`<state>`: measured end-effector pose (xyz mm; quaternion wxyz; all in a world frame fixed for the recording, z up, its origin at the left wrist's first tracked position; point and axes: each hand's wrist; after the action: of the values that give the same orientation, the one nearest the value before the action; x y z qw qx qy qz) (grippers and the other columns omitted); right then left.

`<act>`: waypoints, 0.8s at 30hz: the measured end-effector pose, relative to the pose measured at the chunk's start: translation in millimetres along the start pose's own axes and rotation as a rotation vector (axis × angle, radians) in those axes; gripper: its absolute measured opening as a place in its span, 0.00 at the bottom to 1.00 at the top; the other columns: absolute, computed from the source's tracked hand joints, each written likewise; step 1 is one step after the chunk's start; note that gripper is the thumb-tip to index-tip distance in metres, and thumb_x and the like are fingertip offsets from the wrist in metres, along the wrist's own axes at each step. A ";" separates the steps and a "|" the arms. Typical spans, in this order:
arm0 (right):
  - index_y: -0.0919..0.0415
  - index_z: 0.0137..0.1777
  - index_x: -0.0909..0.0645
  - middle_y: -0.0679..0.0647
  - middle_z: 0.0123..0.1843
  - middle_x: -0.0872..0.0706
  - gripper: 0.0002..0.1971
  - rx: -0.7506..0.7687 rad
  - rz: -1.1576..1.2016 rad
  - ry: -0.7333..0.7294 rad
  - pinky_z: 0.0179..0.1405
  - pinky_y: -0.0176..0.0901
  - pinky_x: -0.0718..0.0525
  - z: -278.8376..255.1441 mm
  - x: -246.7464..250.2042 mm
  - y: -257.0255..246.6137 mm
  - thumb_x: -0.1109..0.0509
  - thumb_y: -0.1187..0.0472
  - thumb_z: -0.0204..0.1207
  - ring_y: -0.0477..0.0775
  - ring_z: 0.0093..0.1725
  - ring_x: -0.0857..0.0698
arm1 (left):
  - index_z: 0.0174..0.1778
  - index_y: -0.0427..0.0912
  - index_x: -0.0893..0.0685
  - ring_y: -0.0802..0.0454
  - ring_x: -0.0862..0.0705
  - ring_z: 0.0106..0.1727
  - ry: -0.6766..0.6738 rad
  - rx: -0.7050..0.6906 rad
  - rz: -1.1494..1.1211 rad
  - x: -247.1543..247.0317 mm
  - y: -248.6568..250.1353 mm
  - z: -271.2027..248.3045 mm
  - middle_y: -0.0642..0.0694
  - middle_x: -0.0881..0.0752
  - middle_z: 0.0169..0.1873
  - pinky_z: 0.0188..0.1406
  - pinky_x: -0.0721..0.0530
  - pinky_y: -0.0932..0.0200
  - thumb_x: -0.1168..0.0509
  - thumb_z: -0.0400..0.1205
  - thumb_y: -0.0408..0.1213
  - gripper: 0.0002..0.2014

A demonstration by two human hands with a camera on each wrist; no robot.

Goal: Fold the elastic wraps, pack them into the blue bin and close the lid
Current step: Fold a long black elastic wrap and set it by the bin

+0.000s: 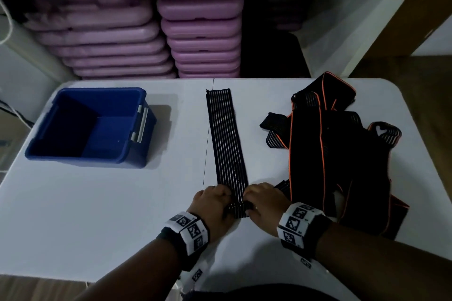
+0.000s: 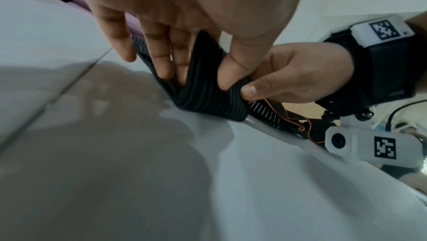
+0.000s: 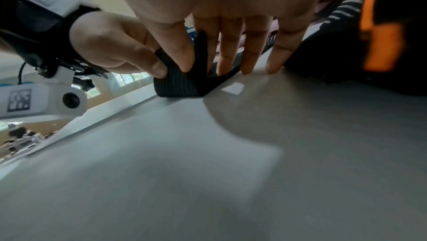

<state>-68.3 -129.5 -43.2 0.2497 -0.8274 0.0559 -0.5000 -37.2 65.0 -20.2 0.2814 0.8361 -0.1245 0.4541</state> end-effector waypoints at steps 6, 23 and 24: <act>0.53 0.71 0.28 0.50 0.67 0.21 0.22 -0.131 0.130 0.083 0.71 0.46 0.31 17.2 11.0 -9.8 0.31 0.56 0.78 0.54 0.68 0.25 | 0.67 0.49 0.24 0.50 0.23 0.60 0.082 0.012 -0.044 6.0 -14.0 18.0 0.51 0.24 0.61 0.62 0.24 0.52 0.33 0.77 0.48 0.22; 0.55 0.65 0.25 0.57 0.83 0.35 0.27 0.046 -0.245 0.029 0.74 0.65 0.29 8.4 4.7 -2.2 0.27 0.50 0.65 0.63 0.83 0.37 | 0.51 0.50 0.14 0.45 0.15 0.64 0.166 -0.033 0.145 -7.4 -7.6 4.6 0.43 0.16 0.65 0.62 0.18 0.46 0.25 0.54 0.55 0.29; 0.54 0.65 0.25 0.56 0.84 0.36 0.26 0.048 -0.236 0.029 0.75 0.65 0.31 8.9 4.5 -1.4 0.28 0.51 0.66 0.62 0.84 0.39 | 0.53 0.50 0.14 0.44 0.18 0.68 0.139 -0.018 0.157 -6.3 -7.4 5.5 0.41 0.19 0.69 0.65 0.21 0.44 0.26 0.55 0.57 0.30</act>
<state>-58.6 -126.6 -42.4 0.2081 -0.8147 -0.0503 -0.5389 -33.5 67.5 -30.4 0.2605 0.7877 -0.1742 0.5303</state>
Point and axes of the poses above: each hand's wrist, its own z-axis towards the middle knuckle, its own x-axis out of the back of the hand, y = z × x
